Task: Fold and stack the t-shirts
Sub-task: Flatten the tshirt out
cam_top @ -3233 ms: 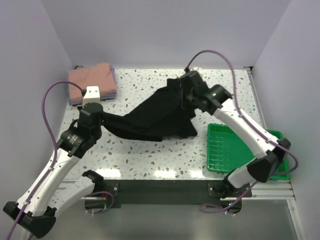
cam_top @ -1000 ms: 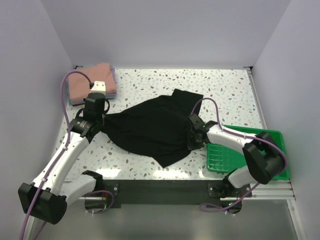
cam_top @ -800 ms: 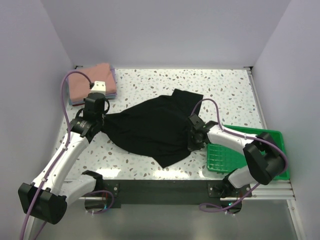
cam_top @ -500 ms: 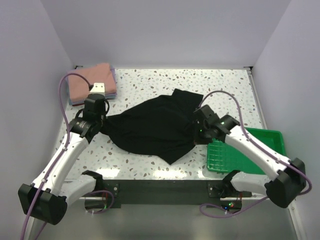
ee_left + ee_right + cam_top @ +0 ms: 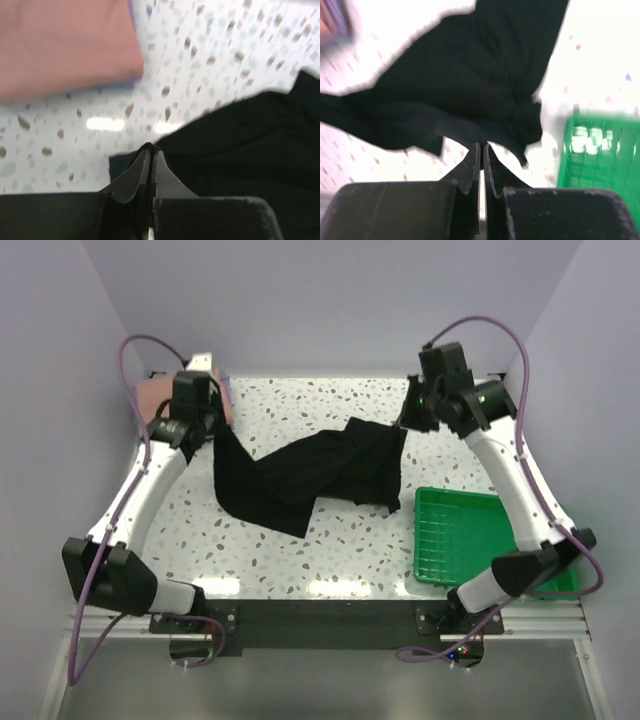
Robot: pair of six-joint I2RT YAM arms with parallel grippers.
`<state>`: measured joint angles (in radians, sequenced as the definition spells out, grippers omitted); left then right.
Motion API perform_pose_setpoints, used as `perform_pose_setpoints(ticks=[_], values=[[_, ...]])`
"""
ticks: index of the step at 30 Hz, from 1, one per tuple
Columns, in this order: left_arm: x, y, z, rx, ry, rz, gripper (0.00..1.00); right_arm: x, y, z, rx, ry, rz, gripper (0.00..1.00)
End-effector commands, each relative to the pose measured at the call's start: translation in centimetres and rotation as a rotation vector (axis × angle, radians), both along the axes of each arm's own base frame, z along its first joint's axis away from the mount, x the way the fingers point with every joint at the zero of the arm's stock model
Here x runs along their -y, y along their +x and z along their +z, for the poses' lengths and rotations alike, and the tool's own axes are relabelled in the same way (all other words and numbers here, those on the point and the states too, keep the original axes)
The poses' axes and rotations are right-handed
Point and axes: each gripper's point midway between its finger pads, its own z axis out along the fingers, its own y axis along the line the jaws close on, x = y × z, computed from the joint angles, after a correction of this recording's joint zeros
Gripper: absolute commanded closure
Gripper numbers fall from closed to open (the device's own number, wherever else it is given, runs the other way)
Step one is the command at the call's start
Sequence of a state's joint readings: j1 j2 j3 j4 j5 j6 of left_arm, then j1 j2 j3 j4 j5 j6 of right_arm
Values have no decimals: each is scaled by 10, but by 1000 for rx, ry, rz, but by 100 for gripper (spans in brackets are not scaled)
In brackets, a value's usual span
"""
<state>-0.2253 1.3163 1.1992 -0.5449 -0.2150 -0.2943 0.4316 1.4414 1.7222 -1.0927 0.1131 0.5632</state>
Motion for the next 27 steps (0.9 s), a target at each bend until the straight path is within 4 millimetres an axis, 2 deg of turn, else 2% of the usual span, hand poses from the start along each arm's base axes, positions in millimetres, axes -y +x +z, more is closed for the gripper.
perform_pose_setpoints(ticks=[1,2,3,4,5,7,8,9,10,11,12,13,14,16,17,18,19,20,22,23,26,27], values=[[-1,54,123,291,-160,15,100,9,48,103,279,37,-17,100],[-2,65,167,378,-183,21,100,7,64,101,263,24,-22,100],[-3,68,187,413,-195,21,100,8,69,121,307,39,-28,100],[-5,69,205,442,-207,24,100,14,68,174,444,94,-44,100],[-5,69,244,523,-222,18,100,10,78,183,471,113,-39,100],[-4,63,280,596,-244,1,100,13,72,226,605,171,-38,100],[-6,49,313,673,-259,-3,100,9,74,254,709,217,-27,100],[-7,41,329,714,-271,-5,100,18,46,288,814,256,-27,100],[-7,31,350,780,-292,-8,100,16,52,279,809,258,-29,100],[-10,8,372,848,-308,-12,100,20,44,306,914,293,-37,100],[-11,-3,383,890,-326,-14,100,29,18,329,987,315,-41,100],[-13,-17,401,958,-336,-21,100,33,12,336,1018,321,-48,100],[-15,-41,413,1008,-344,-27,100,39,-1,353,1074,335,-54,100],[-23,-67,430,1089,-344,-10,100,51,-34,380,1168,352,-52,100],[-29,-91,437,1132,-342,-2,100,54,-46,392,1209,367,-45,100],[-35,-104,441,1164,-336,20,100,56,-57,400,1239,376,-37,100],[-40,-118,448,1205,-320,30,100,61,-77,412,1286,389,-25,100],[-46,-141,455,1244,-316,47,100,62,-86,420,1314,404,-18,100],[-60,-161,460,1281,-282,108,100,67,-107,432,1361,429,-10,100],[-66,-180,466,1316,-277,126,100,72,-122,441,1401,446,-8,100],[-81,-207,472,1360,-241,187,100,73,-139,452,1442,491,12,100],[-85,-211,471,1362,-225,207,100,73,-143,456,1453,508,17,100]])
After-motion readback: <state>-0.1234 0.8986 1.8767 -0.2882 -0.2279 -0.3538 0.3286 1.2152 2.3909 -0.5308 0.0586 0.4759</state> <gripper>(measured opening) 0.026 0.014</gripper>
